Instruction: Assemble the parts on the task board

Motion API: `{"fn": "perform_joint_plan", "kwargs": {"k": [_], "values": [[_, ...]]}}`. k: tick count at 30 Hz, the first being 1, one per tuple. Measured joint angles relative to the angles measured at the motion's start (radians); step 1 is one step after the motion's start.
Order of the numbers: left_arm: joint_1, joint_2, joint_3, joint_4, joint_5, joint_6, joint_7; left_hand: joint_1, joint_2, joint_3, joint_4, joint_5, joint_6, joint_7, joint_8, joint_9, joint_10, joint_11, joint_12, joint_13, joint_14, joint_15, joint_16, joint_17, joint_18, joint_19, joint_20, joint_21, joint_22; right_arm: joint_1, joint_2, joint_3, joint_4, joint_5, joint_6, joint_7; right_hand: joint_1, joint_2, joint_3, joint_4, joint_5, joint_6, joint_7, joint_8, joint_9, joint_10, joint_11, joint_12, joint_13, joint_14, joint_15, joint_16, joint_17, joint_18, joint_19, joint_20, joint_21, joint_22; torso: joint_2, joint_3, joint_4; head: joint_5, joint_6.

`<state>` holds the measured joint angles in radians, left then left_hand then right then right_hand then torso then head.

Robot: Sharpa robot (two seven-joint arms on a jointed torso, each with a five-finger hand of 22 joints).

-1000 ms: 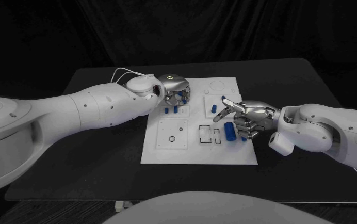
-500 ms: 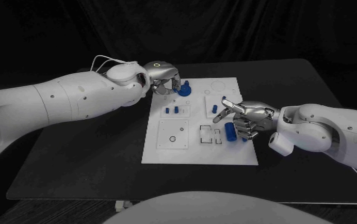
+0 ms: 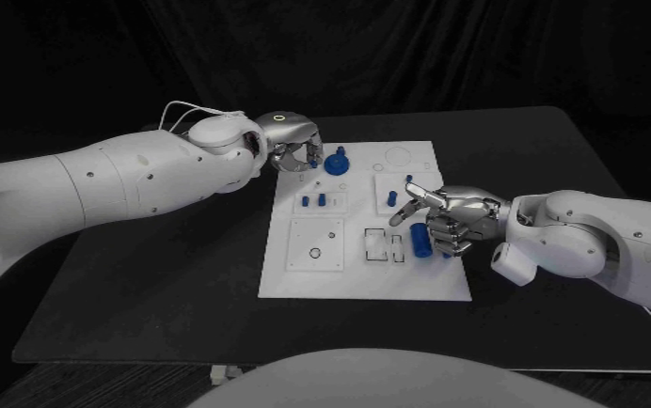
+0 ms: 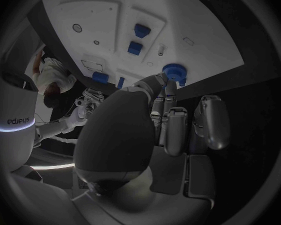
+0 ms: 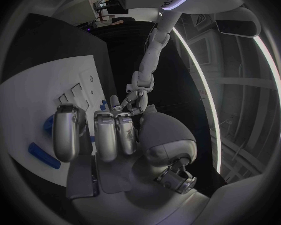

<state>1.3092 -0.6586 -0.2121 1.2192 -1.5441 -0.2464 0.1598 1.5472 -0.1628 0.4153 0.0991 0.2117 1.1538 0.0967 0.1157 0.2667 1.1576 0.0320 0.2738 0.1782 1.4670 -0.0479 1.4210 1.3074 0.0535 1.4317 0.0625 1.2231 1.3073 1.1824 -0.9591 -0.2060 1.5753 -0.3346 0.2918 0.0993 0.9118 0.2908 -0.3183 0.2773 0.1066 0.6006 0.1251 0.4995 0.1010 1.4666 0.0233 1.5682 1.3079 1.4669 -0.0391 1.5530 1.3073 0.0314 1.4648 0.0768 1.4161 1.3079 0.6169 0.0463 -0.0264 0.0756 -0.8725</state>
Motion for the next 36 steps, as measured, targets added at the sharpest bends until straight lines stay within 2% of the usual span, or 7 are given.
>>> {"fn": "perform_joint_plan", "kwargs": {"k": [5,10,17,23,36], "values": [[-0.011,0.010,0.000,-0.006,0.016,0.013,0.000,0.000,0.000,0.000,0.000,0.000,-0.004,0.003,-0.004,0.000,0.000,0.000,-0.004,-0.002,0.000,0.000,0.000,0.000,0.000,0.000,0.000,0.000,0.000,-0.003,0.000,0.000,0.000,0.000,0.001,-0.001,0.000,0.000,0.000,0.000,0.000,0.000,0.000,0.000,0.000,0.000,0.000,0.000,0.000,0.000,0.000,0.000,0.000,0.000,0.000,0.000,0.000,0.000,0.001,-0.0012,-0.0007,0.003,0.000],[-0.029,0.017,0.000,-0.014,0.026,0.025,-0.001,0.000,0.000,0.003,-0.003,-0.001,-0.004,0.003,-0.004,-0.001,0.003,0.004,-0.004,-0.003,0.000,0.000,-0.004,0.000,0.000,0.000,0.000,0.000,0.000,-0.004,-0.002,0.000,0.000,0.000,0.002,-0.001,0.000,0.000,0.000,0.000,0.000,0.000,0.000,0.000,0.000,0.000,0.000,0.000,0.000,0.000,0.000,0.000,0.000,0.000,0.000,0.000,0.000,0.000,0.001,-0.0013,-0.0007,0.001,0.000],[-0.045,0.026,0.000,-0.028,0.034,0.038,-0.005,0.000,0.000,0.003,-0.003,-0.001,-0.004,0.003,-0.004,-0.003,0.003,0.004,-0.004,-0.003,0.000,0.000,-0.004,0.000,0.000,0.000,0.000,0.000,0.000,-0.005,-0.004,0.000,0.001,0.000,0.002,-0.002,0.000,0.000,0.000,0.000,0.000,0.000,0.000,0.000,0.000,0.000,0.000,0.000,0.000,0.000,0.000,0.000,0.000,0.000,0.000,0.000,0.000,0.000,0.000,-0.0014,-0.0007,0.000,0.000],[-0.052,0.032,0.000,-0.038,0.037,0.043,-0.010,0.000,0.000,0.003,-0.003,-0.001,-0.004,0.003,-0.008,-0.005,0.003,0.004,-0.008,-0.005,-0.004,0.004,-0.004,0.000,0.000,-0.003,0.004,0.000,0.000,-0.005,-0.004,0.000,0.001,0.000,0.002,-0.002,0.000,0.000,0.000,0.000,0.000,0.000,0.000,0.000,0.000,0.000,0.000,0.000,0.000,0.000,0.000,0.000,0.000,0.000,0.000,0.000,0.000,0.000,0.000,-0.0019,-0.0007,-0.001,0.000],[-0.056,0.043,0.000,-0.061,0.039,0.046,-0.026,0.000,0.000,0.003,-0.003,0.003,-0.009,0.005,-0.010,-0.005,0.006,0.007,-0.008,-0.007,0.000,0.007,-0.004,0.000,0.000,-0.003,0.003,0.000,0.000,-0.006,-0.004,0.000,0.003,0.000,0.002,-0.002,0.000,0.000,0.000,0.000,0.000,0.000,0.000,0.000,0.000,0.000,0.000,0.000,0.000,0.000,0.000,0.000,0.000,0.000,0.000,0.000,0.000,0.000,0.000,-0.0020,-0.0007,-0.002,0.000]]}}
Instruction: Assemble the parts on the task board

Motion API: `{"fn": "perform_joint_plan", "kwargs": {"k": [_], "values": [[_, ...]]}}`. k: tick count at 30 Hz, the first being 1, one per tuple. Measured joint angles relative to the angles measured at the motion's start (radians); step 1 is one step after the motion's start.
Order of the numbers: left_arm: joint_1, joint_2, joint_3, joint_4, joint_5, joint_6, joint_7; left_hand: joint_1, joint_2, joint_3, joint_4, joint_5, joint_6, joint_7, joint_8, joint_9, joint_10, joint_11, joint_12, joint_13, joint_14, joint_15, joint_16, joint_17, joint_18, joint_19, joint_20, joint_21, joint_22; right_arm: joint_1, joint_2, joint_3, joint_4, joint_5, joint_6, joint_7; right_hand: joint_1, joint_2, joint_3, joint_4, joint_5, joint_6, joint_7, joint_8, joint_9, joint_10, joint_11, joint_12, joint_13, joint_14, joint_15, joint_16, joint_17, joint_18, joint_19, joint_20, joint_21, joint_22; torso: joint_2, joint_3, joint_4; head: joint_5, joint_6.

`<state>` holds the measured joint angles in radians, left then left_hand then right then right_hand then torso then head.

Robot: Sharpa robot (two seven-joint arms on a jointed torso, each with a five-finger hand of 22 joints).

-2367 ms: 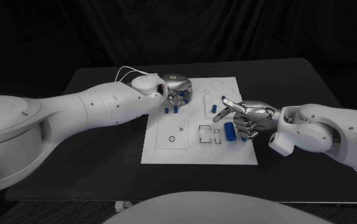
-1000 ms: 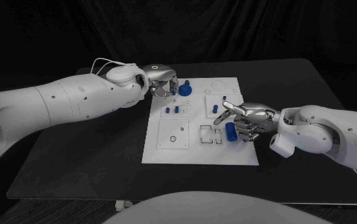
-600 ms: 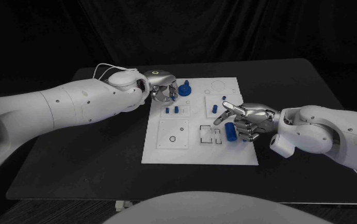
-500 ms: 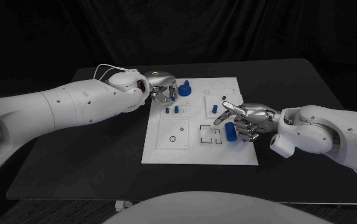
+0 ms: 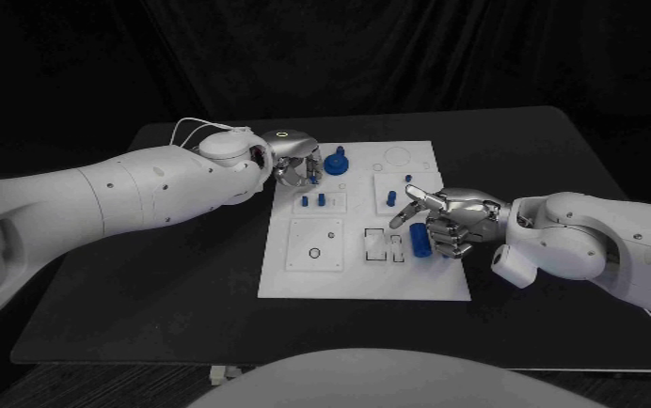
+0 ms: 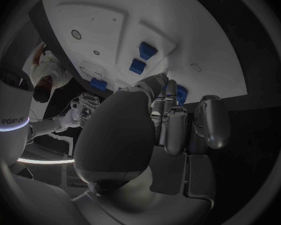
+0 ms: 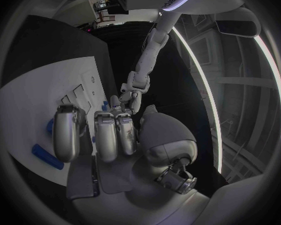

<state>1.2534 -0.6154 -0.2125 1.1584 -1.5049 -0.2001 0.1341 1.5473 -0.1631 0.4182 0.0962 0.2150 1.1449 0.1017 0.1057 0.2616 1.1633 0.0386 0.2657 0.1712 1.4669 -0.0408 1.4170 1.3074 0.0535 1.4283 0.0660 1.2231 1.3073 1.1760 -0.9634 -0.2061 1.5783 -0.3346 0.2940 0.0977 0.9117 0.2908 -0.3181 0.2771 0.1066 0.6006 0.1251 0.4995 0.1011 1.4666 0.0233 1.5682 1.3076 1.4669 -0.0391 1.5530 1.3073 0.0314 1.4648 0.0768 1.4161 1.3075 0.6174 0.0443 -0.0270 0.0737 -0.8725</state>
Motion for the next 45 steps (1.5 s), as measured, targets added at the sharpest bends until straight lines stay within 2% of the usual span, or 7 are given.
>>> {"fn": "perform_joint_plan", "kwargs": {"k": [13,45], "values": [[-0.007,0.023,0.000,-0.030,0.001,0.008,-0.005,-0.001,-0.001,0.002,-0.007,0.000,-0.011,0.003,-0.008,-0.004,-0.002,0.002,0.000,-0.002,0.000,0.000,0.000,0.000,0.000,-0.004,0.004,-0.004,0.000,0.000,-0.002,0.000,0.002,0.000,0.000,0.000,0.004,-0.004,0.003,-0.003,0.000,0.000,0.000,0.000,-0.001,0.000,0.000,0.000,0.000,0.000,0.000,0.000,0.000,0.000,0.000,0.000,0.000,0.000,0.000,0.0003,0.0000,-0.004,0.000],[-0.014,0.047,0.003,-0.051,0.003,0.029,-0.006,-0.001,-0.001,0.002,-0.007,0.000,-0.021,0.000,-0.013,-0.009,-0.001,0.003,-0.008,-0.005,0.000,0.000,-0.004,-0.001,0.000,-0.004,0.004,-0.008,0.000,-0.002,-0.002,0.000,0.001,0.000,0.004,-0.001,0.004,-0.004,0.002,-0.003,0.000,0.004,0.004,0.000,-0.002,0.000,0.000,0.000,0.000,0.000,0.000,0.000,0.000,0.000,0.000,0.000,0.000,0.001,0.000,0.0006,0.0000,-0.006,0.000]]}}
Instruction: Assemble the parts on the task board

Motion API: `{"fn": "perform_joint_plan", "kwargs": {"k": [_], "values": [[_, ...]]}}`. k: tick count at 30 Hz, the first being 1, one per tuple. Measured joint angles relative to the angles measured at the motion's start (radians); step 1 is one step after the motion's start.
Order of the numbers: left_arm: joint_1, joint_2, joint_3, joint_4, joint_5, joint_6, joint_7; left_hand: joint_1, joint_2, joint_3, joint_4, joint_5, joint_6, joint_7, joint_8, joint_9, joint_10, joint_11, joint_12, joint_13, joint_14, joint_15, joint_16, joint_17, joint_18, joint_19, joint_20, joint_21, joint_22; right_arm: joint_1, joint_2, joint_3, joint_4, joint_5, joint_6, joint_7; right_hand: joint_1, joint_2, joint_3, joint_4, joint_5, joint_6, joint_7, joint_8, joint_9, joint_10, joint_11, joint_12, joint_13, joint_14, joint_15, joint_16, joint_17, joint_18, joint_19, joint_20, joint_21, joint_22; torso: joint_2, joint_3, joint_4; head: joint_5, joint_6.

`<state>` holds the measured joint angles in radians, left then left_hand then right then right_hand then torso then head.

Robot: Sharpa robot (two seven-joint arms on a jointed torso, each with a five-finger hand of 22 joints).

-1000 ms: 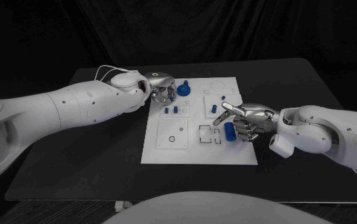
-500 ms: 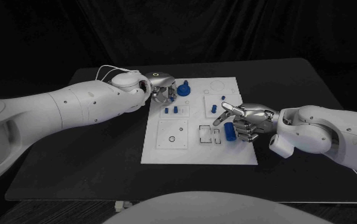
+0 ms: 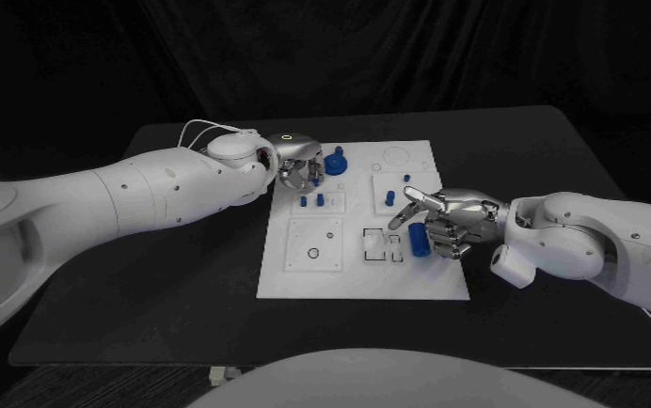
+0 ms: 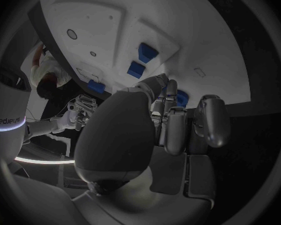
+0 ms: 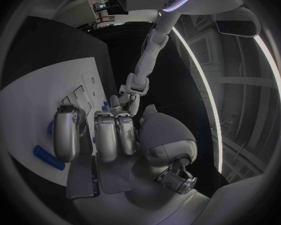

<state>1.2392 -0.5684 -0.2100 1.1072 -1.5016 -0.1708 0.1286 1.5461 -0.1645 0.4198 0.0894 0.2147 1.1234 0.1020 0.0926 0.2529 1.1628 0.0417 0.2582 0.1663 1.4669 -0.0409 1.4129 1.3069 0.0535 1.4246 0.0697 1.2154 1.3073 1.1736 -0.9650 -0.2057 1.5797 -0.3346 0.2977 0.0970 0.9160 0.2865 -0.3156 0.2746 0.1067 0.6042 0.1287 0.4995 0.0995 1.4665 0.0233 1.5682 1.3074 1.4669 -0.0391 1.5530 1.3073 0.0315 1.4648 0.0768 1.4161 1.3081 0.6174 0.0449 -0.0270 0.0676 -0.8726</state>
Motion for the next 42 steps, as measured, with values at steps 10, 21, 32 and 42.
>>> {"fn": "perform_joint_plan", "kwargs": {"k": [10,21,32,42], "values": [[-0.001,0.003,0.001,-0.004,0.001,0.015,-0.006,0.000,0.000,0.003,-0.003,0.000,-0.024,-0.002,-0.016,-0.006,0.000,0.000,-0.008,-0.005,0.000,0.000,-0.020,-0.028,0.016,-0.004,0.004,-0.017,0.000,-0.001,0.001,0.000,-0.001,0.000,0.003,-0.002,0.000,0.000,0.003,-0.003,0.000,0.000,0.000,0.000,0.000,-0.004,0.004,0.000,0.000,0.000,0.000,0.000,0.000,0.000,0.000,0.000,0.000,0.000,0.000,0.0000,0.0000,0.001,0.000],[-0.008,0.002,-0.002,-0.005,0.001,0.047,-0.023,0.001,0.002,0.001,-0.007,0.000,-0.110,-0.028,-0.025,-0.027,-0.020,0.012,-0.028,-0.018,-0.004,0.004,-0.031,-0.050,0.016,-0.014,0.007,-0.035,0.000,-0.001,0.000,0.000,-0.001,0.000,0.005,-0.003,0.000,0.000,0.003,-0.003,0.004,0.000,0.000,0.000,0.000,-0.004,0.004,0.000,0.000,0.000,0.000,0.000,0.000,0.000,0.000,0.000,0.000,0.000,0.000,0.0000,0.0000,0.001,0.000],[-0.008,-0.015,-0.002,0.007,0.001,0.046,-0.022,-0.004,-0.004,0.001,-0.007,-0.008,-0.184,-0.055,-0.025,-0.044,-0.020,0.012,-0.035,-0.022,-0.004,0.004,-0.035,-0.058,0.016,-0.014,0.007,-0.040,0.000,-0.001,-0.002,0.000,0.000,0.000,0.006,-0.004,0.004,0.004,0.007,-0.007,0.009,0.000,0.000,0.000,-0.002,-0.004,0.004,0.000,0.000,0.000,0.000,0.000,0.000,0.000,0.000,0.000,0.000,0.000,0.000,0.0000,0.0000,0.003,0.000],[-0.008,-0.024,-0.002,0.011,0.001,0.013,-0.010,-0.004,-0.004,0.001,-0.007,-0.013,-0.195,-0.055,-0.026,-0.046,-0.016,0.008,-0.035,-0.023,-0.029,0.003,-0.090,-0.143,0.016,-0.027,0.002,-0.068,0.000,-0.002,-0.001,0.000,0.000,0.000,0.007,-0.006,0.008,0.000,0.008,-0.008,0.009,0.000,0.000,0.000,-0.002,-0.001,0.006,0.000,0.000,0.000,0.000,0.000,0.000,0.000,0.000,0.000,0.000,-0.001,0.000,0.0000,0.0004,0.006,0.000]]}}
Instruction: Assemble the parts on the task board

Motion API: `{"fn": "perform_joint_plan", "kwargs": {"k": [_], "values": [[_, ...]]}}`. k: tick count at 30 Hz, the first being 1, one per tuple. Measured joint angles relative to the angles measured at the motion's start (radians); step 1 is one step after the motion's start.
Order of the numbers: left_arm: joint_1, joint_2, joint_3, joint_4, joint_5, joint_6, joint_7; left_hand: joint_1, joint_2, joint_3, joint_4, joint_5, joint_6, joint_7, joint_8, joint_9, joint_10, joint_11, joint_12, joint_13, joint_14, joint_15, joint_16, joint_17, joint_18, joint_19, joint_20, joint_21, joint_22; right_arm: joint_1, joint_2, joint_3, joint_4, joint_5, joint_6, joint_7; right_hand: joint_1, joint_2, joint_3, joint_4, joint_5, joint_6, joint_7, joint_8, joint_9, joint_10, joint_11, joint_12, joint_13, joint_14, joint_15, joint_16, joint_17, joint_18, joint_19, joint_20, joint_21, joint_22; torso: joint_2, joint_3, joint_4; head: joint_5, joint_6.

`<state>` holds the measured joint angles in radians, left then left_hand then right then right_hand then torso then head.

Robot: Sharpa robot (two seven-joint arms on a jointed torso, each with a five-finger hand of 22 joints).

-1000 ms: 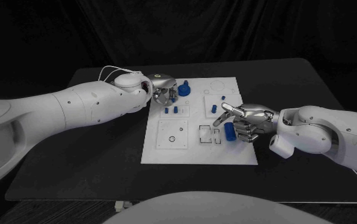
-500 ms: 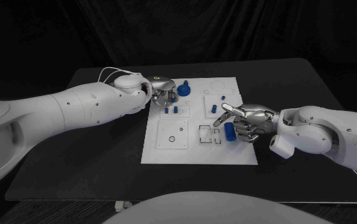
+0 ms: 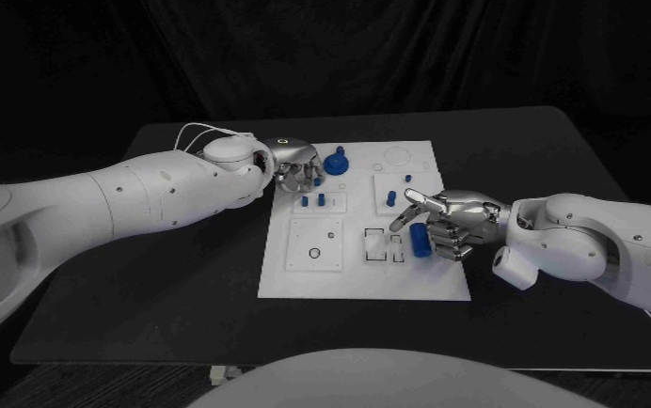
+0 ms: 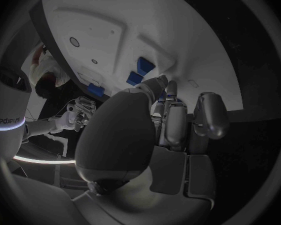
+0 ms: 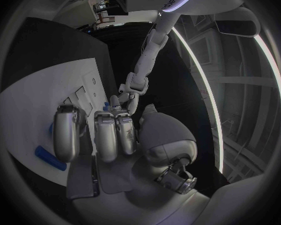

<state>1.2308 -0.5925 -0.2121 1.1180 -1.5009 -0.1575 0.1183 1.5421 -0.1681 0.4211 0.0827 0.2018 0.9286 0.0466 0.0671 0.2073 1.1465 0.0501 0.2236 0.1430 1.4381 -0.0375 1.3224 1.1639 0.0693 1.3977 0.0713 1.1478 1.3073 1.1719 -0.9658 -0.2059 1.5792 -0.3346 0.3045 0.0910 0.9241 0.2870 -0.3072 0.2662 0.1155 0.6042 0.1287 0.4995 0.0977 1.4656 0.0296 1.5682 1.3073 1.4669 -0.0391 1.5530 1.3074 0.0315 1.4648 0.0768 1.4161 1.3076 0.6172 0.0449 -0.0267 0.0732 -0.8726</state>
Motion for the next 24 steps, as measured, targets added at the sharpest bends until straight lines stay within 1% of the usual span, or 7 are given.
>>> {"fn": "perform_joint_plan", "kwargs": {"k": [7,9,14,19,21,22,24], "values": [[0.000,-0.007,0.000,-0.001,0.000,-0.042,0.012,0.000,0.000,0.000,0.000,0.000,-0.001,0.001,0.000,-0.001,0.000,0.000,0.000,-0.001,0.000,0.000,0.000,0.000,0.000,0.000,0.000,0.000,0.001,0.000,-0.001,0.000,0.000,0.000,0.000,-0.001,0.000,0.000,-0.003,-0.003,0.000,0.000,0.000,0.000,0.000,0.000,0.000,0.000,0.000,0.000,0.000,0.000,0.000,0.000,0.000,0.000,0.000,0.000,0.000,0.0000,0.0001,0.000,0.000],[0.000,-0.011,0.000,-0.001,0.000,-0.055,0.016,-0.004,-0.004,0.000,0.000,0.000,-0.005,0.005,0.000,-0.002,-0.004,0.004,0.000,-0.001,0.000,0.000,0.000,0.000,0.000,0.000,0.000,0.000,0.001,0.000,-0.003,0.000,0.000,0.000,0.000,-0.001,0.000,0.000,-0.003,-0.003,0.000,0.000,0.000,0.000,0.000,0.000,0.000,0.000,0.000,0.000,0.000,0.000,0.000,0.000,0.000,0.000,0.000,0.000,0.000,0.0000,0.0001,0.000,0.000],[0.000,-0.029,0.000,0.005,0.000,-0.093,0.026,-0.004,-0.004,0.000,0.000,0.000,-0.005,0.005,0.000,-0.002,-0.004,0.004,-0.004,-0.002,0.000,0.000,0.000,0.004,0.000,0.000,0.000,0.000,0.001,0.000,-0.015,0.000,0.003,0.000,-0.002,-0.001,0.000,0.000,0.000,-0.006,0.000,0.000,0.000,0.000,0.000,0.000,0.000,0.000,0.000,0.000,0.000,0.000,0.000,0.000,0.000,0.000,0.000,0.000,0.000,-0.0001,0.0001,-0.002,0.000],[0.000,-0.056,0.000,0.024,0.000,-0.126,0.032,0.000,-0.008,0.000,0.000,-0.005,-0.005,0.005,0.000,-0.002,-0.004,0.004,-0.004,-0.002,0.000,0.000,0.000,0.001,0.000,0.000,0.000,0.000,0.001,0.000,-0.032,0.000,0.011,0.000,-0.013,0.000,0.004,-0.004,-0.002,-0.007,0.000,0.000,0.000,0.004,-0.001,0.000,0.000,0.000,0.000,0.000,0.000,0.000,0.000,0.000,0.000,0.000,0.000,0.000,0.000,-0.0003,-0.0004,0.003,0.000],[0.000,-0.072,0.000,0.037,0.000,-0.141,0.035,-0.004,-0.012,0.000,0.000,-0.005,-0.005,0.005,0.000,-0.002,-0.007,0.007,-0.004,-0.003,0.000,0.000,0.000,-0.001,0.000,0.000,0.000,0.000,0.001,0.002,-0.040,0.000,0.017,-0.002,-0.023,0.003,0.009,-0.009,-0.002,-0.015,0.000,0.004,0.004,0.004,-0.001,0.000,0.000,0.000,0.000,-0.003,0.003,0.000,0.000,0.000,0.000,0.000,0.000,0.000,0.000,-0.0005,-0.0004,0.004,0.000],[0.000,-0.084,0.000,0.047,0.000,-0.153,0.037,-0.006,-0.014,0.002,0.002,-0.009,-0.005,0.005,0.000,-0.002,-0.007,0.007,-0.007,-0.003,0.000,0.000,-0.003,-0.003,0.000,0.000,0.000,0.000,0.001,0.006,-0.045,-0.001,0.021,-0.005,-0.034,0.005,0.016,-0.010,-0.001,-0.022,0.002,0.005,0.002,0.004,-0.002,0.000,0.000,0.000,0.000,-0.004,0.003,0.000,0.000,0.000,0.000,0.000,0.000,0.000,0.000,-0.0006,-0.0004,0.004,0.000],[0.001,-0.103,0.000,0.063,0.000,-0.173,0.042,-0.010,-0.018,0.000,0.011,-0.019,-0.003,0.007,0.008,-0.002,-0.011,0.009,-0.012,-0.006,0.000,0.000,-0.011,-0.011,0.000,-0.002,0.002,-0.008,0.001,0.018,-0.052,-0.001,0.028,-0.011,-0.056,0.011,0.045,-0.015,0.000,-0.051,0.023,0.013,0.002,0.008,-0.005,0.000,0.000,0.000,0.000,-0.003,0.003,-0.005,0.000,0.000,-0.006,0.006,-0.011,0.000,-0.001,-0.0011,-0.0004,0.003,0.000]]}}
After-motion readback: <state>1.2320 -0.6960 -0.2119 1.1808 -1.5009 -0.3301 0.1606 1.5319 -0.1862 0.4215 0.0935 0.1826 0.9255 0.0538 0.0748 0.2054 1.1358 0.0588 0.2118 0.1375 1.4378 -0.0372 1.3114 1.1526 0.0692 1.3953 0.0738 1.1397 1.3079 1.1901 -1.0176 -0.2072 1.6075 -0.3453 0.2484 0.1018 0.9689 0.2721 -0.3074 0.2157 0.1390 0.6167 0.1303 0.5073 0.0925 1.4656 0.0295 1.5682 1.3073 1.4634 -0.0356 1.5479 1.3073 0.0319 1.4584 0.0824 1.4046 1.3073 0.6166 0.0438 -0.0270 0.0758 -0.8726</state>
